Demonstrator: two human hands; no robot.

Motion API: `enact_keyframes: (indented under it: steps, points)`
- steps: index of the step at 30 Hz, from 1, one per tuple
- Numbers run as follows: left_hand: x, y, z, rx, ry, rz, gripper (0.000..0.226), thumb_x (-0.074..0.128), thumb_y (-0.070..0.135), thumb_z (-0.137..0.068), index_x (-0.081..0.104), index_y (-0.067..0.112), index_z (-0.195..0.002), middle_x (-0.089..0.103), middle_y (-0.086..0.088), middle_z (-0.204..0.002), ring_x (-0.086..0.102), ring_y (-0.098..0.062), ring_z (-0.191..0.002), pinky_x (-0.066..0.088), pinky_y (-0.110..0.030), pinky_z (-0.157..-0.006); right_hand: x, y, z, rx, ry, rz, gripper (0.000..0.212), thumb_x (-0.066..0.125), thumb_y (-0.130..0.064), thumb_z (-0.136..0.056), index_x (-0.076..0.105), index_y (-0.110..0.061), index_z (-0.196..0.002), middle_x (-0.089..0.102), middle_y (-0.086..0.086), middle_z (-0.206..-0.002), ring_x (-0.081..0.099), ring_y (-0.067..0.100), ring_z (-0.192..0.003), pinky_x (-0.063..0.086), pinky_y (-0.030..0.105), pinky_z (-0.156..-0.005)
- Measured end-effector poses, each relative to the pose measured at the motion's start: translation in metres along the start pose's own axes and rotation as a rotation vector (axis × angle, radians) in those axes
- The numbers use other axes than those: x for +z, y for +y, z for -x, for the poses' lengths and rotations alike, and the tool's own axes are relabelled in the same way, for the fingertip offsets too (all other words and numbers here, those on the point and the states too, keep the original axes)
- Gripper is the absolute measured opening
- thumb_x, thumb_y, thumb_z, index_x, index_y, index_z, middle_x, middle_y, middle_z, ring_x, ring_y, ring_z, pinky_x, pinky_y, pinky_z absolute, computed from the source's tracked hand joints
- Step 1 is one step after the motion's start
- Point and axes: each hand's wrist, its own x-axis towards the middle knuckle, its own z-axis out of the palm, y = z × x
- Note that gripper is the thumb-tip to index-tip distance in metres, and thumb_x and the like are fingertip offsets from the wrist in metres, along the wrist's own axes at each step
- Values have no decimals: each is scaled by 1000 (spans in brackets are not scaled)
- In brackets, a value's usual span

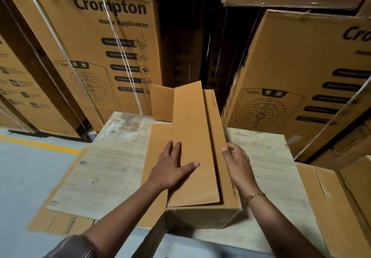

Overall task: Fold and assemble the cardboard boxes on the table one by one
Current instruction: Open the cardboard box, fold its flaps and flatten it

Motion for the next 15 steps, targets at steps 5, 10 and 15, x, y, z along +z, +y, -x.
enact_keyframes:
  steps: [5,10,15]
  points:
    - [-9,7,3,-164,-46,431,111,44,89,-79,1,30,-163,7,-1,-171,17,-31,-155,23,-54,-120,-10,25,21,242,-370,-277,77,53,-60,-94,20,-31,-158,29,-5,-161,29,21,-147,30,40,-113]
    - [19,16,14,-322,117,542,120,52,93,-70,4,34,-162,22,-5,-168,31,-34,-149,32,-54,-116,-3,16,40,223,-383,-381,74,51,-54,-97,18,-30,-159,26,-7,-162,23,19,-150,24,42,-117]
    - [25,12,22,-284,262,570,113,45,100,-67,18,37,-157,45,1,-155,51,-30,-135,44,-53,-110,-13,3,41,137,-338,-329,84,52,-82,-80,28,-49,-153,28,-15,-161,23,16,-150,24,47,-119]
